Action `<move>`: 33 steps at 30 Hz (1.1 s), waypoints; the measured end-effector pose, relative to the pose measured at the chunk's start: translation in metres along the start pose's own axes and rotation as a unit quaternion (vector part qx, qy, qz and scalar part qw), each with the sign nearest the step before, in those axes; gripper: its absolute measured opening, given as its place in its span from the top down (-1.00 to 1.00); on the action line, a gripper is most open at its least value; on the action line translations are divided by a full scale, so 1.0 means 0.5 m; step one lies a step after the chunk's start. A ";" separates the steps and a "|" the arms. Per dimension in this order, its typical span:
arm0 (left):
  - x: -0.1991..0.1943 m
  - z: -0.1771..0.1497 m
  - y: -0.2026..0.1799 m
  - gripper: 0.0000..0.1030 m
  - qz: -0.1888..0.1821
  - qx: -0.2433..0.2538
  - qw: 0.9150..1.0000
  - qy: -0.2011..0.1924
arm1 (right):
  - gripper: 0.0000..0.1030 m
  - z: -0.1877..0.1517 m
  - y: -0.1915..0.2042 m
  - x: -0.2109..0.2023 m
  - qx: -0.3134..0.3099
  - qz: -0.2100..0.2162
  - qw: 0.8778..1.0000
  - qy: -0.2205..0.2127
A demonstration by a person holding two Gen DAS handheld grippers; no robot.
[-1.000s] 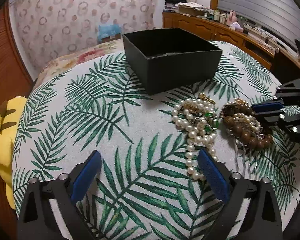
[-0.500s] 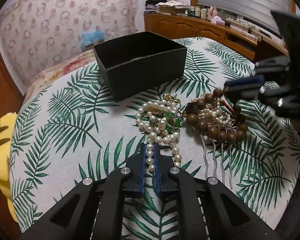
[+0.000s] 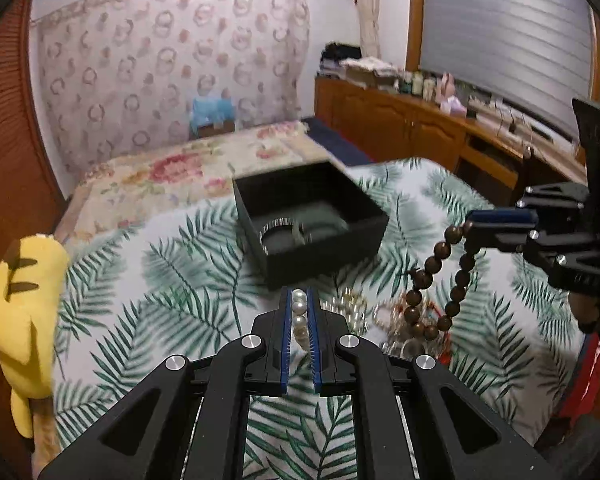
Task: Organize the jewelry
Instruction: 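Grasp the pearl necklace with the left gripper while the right grasps the wooden bead bracelet, then lift the pearl necklace and bead bracelet over the black box with both grippers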
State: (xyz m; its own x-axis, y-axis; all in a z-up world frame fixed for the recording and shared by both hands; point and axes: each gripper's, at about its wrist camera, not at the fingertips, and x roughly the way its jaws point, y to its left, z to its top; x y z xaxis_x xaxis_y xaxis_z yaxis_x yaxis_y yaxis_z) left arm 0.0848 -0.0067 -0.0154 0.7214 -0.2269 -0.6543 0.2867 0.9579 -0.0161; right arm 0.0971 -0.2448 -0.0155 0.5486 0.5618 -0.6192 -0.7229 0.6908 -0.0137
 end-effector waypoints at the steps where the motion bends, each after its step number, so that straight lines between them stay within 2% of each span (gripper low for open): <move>1: -0.009 0.011 -0.001 0.87 -0.001 0.000 1.000 -0.007 | 0.71 0.007 0.001 -0.007 -0.003 -0.002 1.000 -0.005; 19: -0.116 0.144 -0.020 0.87 -0.003 0.008 0.996 -0.088 | 0.71 0.090 -0.014 -0.077 -0.017 -0.030 0.998 -0.059; 33: -0.140 0.211 -0.027 0.87 -0.006 0.015 0.993 -0.119 | 0.71 0.126 -0.044 -0.072 -0.009 -0.042 0.997 -0.070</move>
State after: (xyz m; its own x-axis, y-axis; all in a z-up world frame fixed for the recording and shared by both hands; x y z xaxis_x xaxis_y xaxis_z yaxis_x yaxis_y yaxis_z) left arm 0.0967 -0.0222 0.1105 0.8453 -0.2759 -0.4576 0.3115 0.9502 0.0025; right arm 0.1201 -0.2514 0.0566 0.6601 0.5603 -0.5002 -0.6783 0.7308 -0.0766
